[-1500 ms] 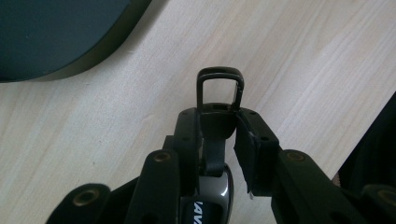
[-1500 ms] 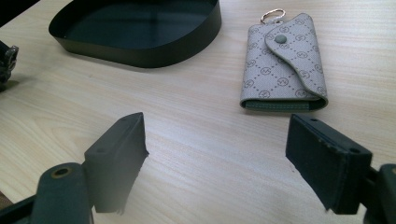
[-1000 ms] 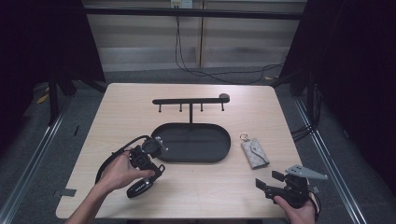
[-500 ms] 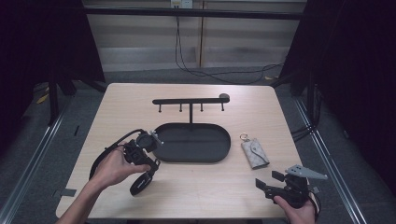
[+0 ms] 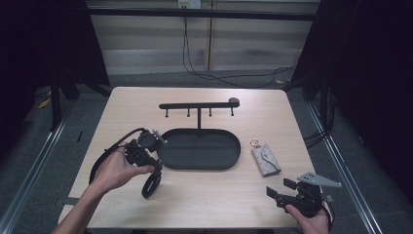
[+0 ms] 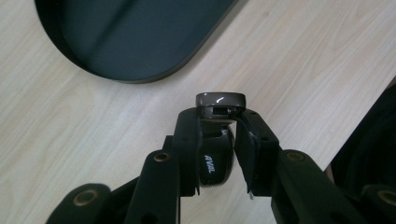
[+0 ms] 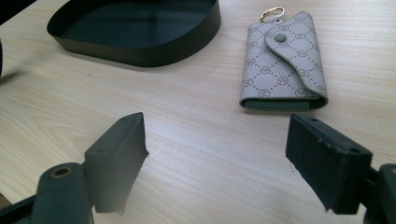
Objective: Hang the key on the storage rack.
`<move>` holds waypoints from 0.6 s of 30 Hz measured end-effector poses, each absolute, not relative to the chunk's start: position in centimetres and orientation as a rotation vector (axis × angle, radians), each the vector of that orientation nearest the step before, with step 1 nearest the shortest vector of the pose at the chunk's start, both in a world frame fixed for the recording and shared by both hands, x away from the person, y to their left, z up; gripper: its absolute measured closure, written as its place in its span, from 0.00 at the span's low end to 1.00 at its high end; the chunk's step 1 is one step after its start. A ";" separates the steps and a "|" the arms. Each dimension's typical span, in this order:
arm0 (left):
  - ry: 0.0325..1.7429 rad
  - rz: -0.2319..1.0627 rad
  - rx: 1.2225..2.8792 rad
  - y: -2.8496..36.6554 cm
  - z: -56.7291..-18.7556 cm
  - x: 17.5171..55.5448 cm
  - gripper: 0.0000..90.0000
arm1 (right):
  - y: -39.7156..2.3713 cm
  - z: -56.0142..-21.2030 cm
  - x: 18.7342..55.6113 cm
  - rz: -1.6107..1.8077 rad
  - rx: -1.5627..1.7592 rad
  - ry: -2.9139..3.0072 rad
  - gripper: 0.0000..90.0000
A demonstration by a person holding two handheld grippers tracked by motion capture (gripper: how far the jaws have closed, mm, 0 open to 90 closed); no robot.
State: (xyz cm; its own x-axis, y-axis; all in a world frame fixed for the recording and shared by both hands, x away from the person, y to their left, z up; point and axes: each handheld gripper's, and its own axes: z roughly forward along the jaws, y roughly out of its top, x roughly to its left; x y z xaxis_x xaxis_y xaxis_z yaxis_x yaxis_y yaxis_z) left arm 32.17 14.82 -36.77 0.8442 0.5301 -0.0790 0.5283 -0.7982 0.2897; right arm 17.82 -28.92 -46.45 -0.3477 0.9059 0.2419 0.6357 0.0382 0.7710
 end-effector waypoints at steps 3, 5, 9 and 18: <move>0.791 0.012 2.741 14.8 -36.4 32.3 0.79 | -28.9 -46.4 17.8 1.213 1.567 2.010 0.23; 0.793 0.016 2.746 14.7 -36.1 32.4 0.79 | -28.9 -46.5 17.8 1.213 1.569 2.010 0.23; 0.807 0.031 2.736 14.6 -35.6 32.6 0.79 | -28.9 -46.5 17.8 1.212 1.568 2.012 0.23; 0.828 0.024 2.738 14.8 -34.7 33.2 0.79 | -28.9 -46.5 17.9 1.211 1.566 2.015 0.23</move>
